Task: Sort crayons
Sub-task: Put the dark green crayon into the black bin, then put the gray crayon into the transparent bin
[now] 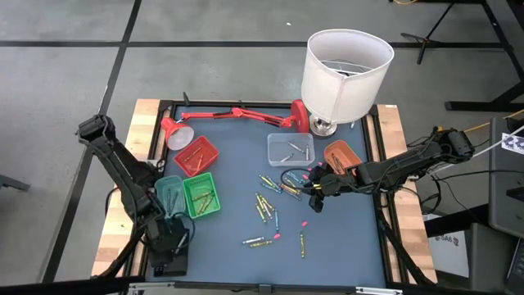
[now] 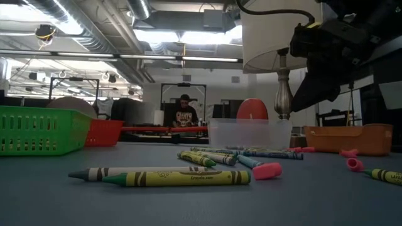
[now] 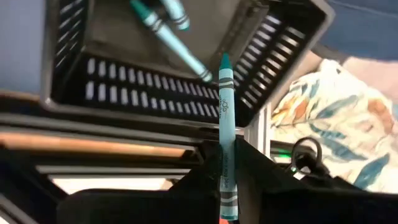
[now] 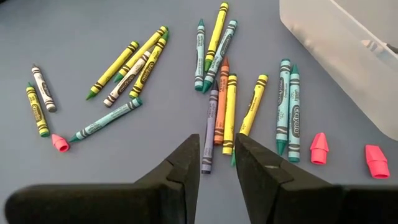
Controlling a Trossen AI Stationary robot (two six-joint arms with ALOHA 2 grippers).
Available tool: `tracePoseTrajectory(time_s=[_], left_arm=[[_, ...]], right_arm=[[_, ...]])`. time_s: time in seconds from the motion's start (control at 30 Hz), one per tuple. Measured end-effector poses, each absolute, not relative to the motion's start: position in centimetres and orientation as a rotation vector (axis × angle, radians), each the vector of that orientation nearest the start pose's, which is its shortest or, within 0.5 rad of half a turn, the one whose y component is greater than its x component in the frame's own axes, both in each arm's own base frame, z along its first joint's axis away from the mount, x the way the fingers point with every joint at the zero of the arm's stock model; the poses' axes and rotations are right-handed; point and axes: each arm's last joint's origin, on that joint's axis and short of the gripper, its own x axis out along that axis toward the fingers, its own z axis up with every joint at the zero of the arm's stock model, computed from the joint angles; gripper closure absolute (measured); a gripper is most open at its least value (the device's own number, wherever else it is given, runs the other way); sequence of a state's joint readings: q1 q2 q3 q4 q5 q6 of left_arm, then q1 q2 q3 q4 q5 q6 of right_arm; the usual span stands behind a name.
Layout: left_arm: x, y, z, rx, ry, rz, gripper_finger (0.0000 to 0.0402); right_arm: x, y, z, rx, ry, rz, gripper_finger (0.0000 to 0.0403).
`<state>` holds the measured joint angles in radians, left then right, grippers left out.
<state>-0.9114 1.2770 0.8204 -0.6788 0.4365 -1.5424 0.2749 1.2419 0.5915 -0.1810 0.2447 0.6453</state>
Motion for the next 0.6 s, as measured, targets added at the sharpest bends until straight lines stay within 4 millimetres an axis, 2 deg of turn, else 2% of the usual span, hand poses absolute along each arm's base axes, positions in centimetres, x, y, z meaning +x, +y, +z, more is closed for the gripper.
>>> tracePoseTrajectory(time_s=[0.23, 0.37, 0.6], left_arm=[[12.95, -18.73, 21.57, -0.887, 1.759, 0.037, 0.0381], [12.75, -18.44, 21.43, -0.891, 1.779, 0.107, 0.0351], [12.79, -18.38, 21.38, -0.884, 1.755, 0.121, 0.0299]], right_arm=[[22.39, 5.58, 18.19, 0.396, 0.775, -0.230, 0.0303], [22.39, 5.58, 18.19, 0.396, 0.774, -0.230, 0.0303], [22.38, 5.58, 18.19, 0.395, 0.775, -0.230, 0.0303]])
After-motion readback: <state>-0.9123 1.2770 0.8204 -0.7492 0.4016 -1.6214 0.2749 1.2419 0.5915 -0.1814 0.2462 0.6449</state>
